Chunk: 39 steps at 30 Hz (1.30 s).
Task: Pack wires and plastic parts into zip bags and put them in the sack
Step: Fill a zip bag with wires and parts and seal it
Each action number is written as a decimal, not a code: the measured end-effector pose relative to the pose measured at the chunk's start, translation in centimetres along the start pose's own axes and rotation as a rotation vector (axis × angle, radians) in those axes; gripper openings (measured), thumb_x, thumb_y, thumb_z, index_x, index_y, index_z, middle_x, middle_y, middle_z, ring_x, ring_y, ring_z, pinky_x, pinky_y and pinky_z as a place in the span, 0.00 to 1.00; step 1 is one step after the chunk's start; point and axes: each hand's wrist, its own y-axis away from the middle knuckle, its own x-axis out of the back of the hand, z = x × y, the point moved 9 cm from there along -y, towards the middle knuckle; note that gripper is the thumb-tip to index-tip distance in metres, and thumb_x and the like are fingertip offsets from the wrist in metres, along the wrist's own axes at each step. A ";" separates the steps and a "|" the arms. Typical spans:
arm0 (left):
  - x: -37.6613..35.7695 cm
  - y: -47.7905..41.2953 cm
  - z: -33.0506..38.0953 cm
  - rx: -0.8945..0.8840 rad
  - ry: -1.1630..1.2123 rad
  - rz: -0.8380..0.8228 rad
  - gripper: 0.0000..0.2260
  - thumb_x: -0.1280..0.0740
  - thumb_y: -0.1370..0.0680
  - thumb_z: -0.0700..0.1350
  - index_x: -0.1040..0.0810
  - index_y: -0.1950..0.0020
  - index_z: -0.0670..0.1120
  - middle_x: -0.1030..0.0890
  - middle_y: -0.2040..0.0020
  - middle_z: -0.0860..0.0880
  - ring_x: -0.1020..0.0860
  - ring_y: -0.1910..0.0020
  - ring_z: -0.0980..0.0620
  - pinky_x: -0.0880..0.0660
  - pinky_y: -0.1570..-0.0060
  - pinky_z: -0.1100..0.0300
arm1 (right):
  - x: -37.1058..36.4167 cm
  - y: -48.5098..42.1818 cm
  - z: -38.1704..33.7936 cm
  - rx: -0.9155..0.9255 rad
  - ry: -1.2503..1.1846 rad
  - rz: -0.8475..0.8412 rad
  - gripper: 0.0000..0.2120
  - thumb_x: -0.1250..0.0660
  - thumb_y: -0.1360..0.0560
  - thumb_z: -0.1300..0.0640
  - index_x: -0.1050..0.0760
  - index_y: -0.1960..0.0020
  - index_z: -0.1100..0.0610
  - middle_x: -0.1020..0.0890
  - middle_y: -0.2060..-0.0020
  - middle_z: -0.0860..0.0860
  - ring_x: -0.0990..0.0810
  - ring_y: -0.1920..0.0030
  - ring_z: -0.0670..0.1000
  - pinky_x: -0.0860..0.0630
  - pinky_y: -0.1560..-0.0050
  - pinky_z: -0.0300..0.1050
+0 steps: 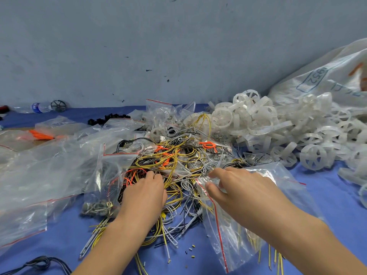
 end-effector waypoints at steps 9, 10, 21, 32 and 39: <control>1.0 -0.3 -1.9 -0.014 0.474 -0.099 0.04 0.36 0.22 0.54 0.27 0.56 0.57 0.23 0.56 0.59 0.26 0.58 0.65 0.31 0.61 0.69 | 0.3 0.1 0.5 -0.023 -0.010 -0.007 0.17 0.51 0.20 0.39 0.31 0.41 0.46 0.22 0.51 0.45 0.21 0.49 0.54 0.26 0.55 0.48; 1.3 -0.4 -2.3 -0.006 0.541 -0.085 0.04 0.35 0.22 0.53 0.26 0.57 0.56 0.22 0.57 0.59 0.26 0.59 0.68 0.32 0.64 0.70 | 0.3 0.1 0.4 -0.020 -0.005 -0.004 0.17 0.52 0.20 0.39 0.31 0.42 0.46 0.23 0.52 0.45 0.22 0.50 0.54 0.27 0.57 0.48; 1.9 -0.3 -5.0 0.081 0.487 -0.084 0.06 0.36 0.21 0.56 0.26 0.57 0.57 0.21 0.60 0.57 0.24 0.63 0.61 0.29 0.65 0.62 | 0.0 -0.2 -1.9 0.041 -0.047 -0.003 0.17 0.53 0.19 0.39 0.31 0.41 0.44 0.23 0.51 0.43 0.21 0.49 0.52 0.25 0.55 0.48; -1.3 2.2 -5.5 0.051 0.313 -0.388 0.08 0.36 0.22 0.56 0.19 0.47 0.58 0.24 0.60 0.59 0.26 0.59 0.61 0.25 0.54 0.60 | -0.2 -0.3 -2.1 0.034 -0.016 -0.030 0.17 0.52 0.19 0.39 0.30 0.40 0.44 0.23 0.49 0.43 0.21 0.48 0.52 0.23 0.53 0.48; -2.0 2.7 -4.7 0.060 0.333 -0.429 0.06 0.34 0.23 0.57 0.23 0.48 0.59 0.24 0.54 0.56 0.24 0.50 0.57 0.24 0.47 0.57 | -0.1 -0.3 -2.1 0.025 -0.011 -0.033 0.17 0.52 0.19 0.39 0.30 0.40 0.44 0.23 0.49 0.43 0.21 0.48 0.51 0.24 0.54 0.48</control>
